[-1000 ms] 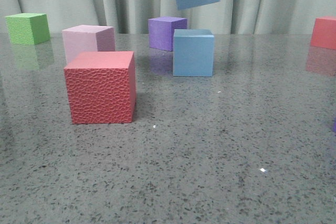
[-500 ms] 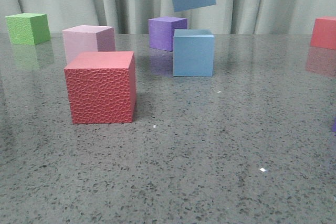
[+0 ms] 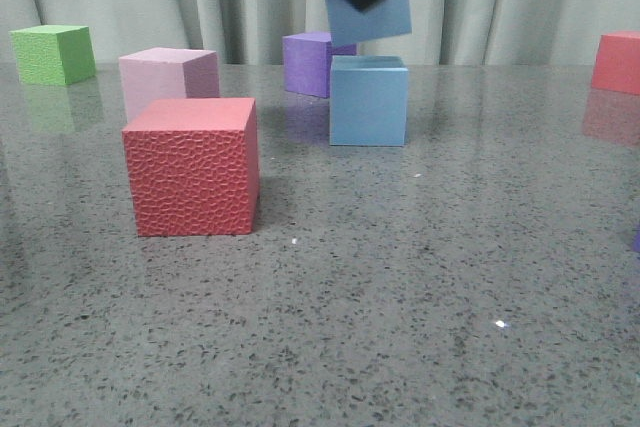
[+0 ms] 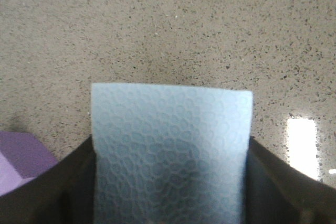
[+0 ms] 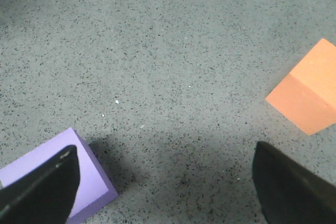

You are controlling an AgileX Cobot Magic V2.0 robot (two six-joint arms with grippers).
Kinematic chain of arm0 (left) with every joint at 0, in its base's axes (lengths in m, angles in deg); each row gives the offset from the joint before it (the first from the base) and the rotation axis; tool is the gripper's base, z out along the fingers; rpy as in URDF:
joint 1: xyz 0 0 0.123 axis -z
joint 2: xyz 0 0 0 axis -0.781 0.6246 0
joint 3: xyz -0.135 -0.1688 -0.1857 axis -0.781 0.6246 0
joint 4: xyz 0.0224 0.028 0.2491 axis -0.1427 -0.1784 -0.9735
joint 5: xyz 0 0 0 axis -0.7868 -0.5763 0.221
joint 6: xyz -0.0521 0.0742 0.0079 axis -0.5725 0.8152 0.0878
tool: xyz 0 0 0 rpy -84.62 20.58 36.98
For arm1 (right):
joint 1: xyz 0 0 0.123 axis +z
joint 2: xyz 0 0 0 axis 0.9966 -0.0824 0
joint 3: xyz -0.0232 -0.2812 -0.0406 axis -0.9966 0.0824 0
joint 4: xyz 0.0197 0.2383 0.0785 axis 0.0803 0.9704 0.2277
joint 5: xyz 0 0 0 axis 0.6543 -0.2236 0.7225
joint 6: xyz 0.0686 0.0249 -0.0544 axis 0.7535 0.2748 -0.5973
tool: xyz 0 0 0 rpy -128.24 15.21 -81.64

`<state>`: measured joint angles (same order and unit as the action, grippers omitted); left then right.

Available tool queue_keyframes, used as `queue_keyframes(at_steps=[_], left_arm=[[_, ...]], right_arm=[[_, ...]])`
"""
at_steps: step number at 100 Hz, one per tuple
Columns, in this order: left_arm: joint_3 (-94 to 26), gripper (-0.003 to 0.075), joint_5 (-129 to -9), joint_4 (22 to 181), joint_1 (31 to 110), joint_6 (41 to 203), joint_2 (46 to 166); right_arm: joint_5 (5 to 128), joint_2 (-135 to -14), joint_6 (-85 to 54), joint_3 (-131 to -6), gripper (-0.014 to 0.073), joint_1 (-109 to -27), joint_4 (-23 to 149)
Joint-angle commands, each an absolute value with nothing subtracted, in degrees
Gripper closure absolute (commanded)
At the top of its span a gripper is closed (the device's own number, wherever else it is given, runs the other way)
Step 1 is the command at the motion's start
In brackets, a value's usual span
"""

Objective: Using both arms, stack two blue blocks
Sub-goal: 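Position the held blue cube above the placed blue cube, then lower the held cube onto the placed blue cube and align it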

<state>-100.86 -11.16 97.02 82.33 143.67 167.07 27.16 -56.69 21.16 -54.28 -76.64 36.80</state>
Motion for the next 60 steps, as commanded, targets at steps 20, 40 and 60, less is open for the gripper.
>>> queue_keyframes(at_steps=[20,40,60], left_arm=[[-102.7,0.0509,-12.7,99.3,82.7,145.4,164.8],[-102.7,0.0509,-12.7,99.3,82.7,146.1,164.8],[-102.7,0.0509,-12.7,99.3,82.7,147.1,164.8]], right_arm=[[30.3,-56.4,20.7,-55.7,-0.0061,-77.0,35.3],[30.4,-56.4,20.7,-55.7,-0.0061,-77.0,35.3],[30.6,-56.4,20.7,-55.7,-0.0061,-77.0,35.3]])
